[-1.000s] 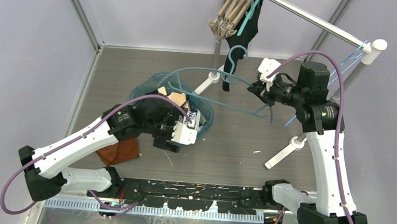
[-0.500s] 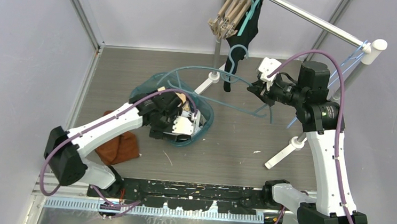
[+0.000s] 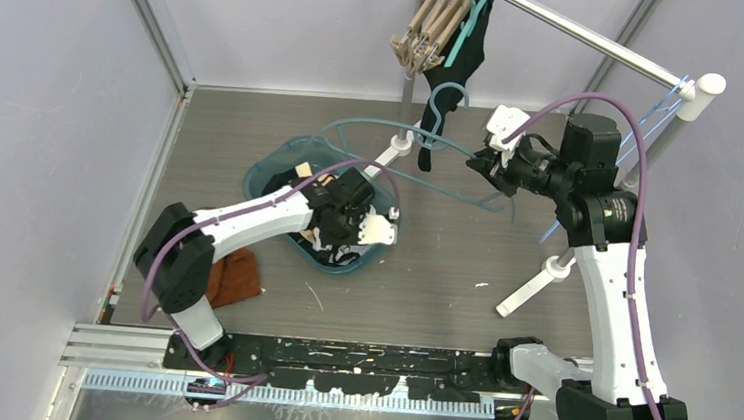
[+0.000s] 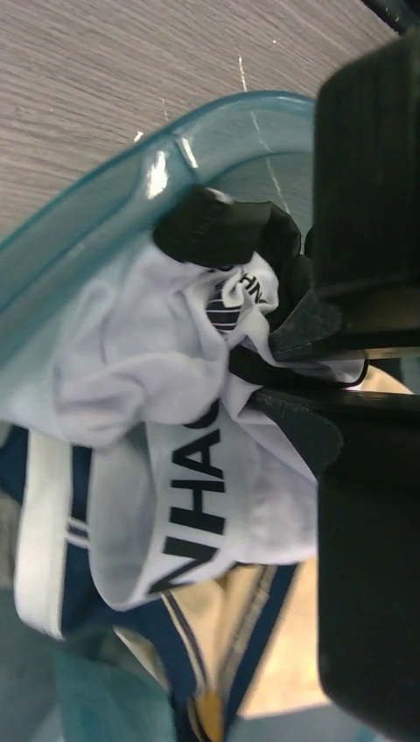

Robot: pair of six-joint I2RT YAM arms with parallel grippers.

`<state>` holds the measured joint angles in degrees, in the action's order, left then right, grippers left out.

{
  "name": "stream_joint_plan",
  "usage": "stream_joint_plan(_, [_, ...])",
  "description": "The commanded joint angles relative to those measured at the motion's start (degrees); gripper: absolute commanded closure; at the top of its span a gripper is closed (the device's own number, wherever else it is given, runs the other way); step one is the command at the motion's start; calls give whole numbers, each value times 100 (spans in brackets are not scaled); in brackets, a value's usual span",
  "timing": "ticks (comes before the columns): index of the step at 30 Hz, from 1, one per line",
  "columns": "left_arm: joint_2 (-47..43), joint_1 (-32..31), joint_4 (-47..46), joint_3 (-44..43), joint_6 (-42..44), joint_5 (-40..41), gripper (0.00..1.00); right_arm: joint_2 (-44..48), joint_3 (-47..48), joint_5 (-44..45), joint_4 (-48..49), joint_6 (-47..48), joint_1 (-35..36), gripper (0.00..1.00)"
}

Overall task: Remove the underwear clipped to the hanger
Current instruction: Place the underwear in the bin, then place the hanger on the clothesline.

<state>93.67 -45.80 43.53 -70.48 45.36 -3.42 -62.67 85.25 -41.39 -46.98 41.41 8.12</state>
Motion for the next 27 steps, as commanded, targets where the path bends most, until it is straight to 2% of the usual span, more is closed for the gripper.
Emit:
stream_joint_plan(1, [206, -147, -185, 61, -50, -245, 77, 78, 20, -242, 260, 135, 11, 99])
stream_joint_plan(5, [-299, -149, -181, 191, -176, -173, 45, 156, -27, -324, 424, 329, 14, 99])
stream_joint_plan(9, [-1178, -148, -179, 367, -65, -256, 19, -19, 224, -394, 442, 357, 14, 99])
stream_joint_plan(12, [-1791, -149, 250, 507, 366, -483, 3, -69, 324, -313, 471, 461, 14, 99])
stream_joint_plan(15, [-2264, -140, 1109, 632, 963, -516, 2, -60, 398, -112, 435, 601, 12, 99])
stream_joint_plan(19, [-2639, -141, 2381, 405, 1144, -637, 2, -77, 510, 160, 386, 694, 13, 99])
stream_joint_plan(22, [-2836, -141, 3427, -140, 1091, -1144, 2, -119, 550, 209, 338, 724, 13, 99])
stream_joint_plan(24, [-2954, -141, 3942, -803, 991, -1543, 2, -149, 556, 191, 256, 824, 14, 99])
stream_joint_plan(27, [-3100, -143, 4314, -1784, 755, -2106, 2, -141, 506, 164, 126, 1039, 14, 99])
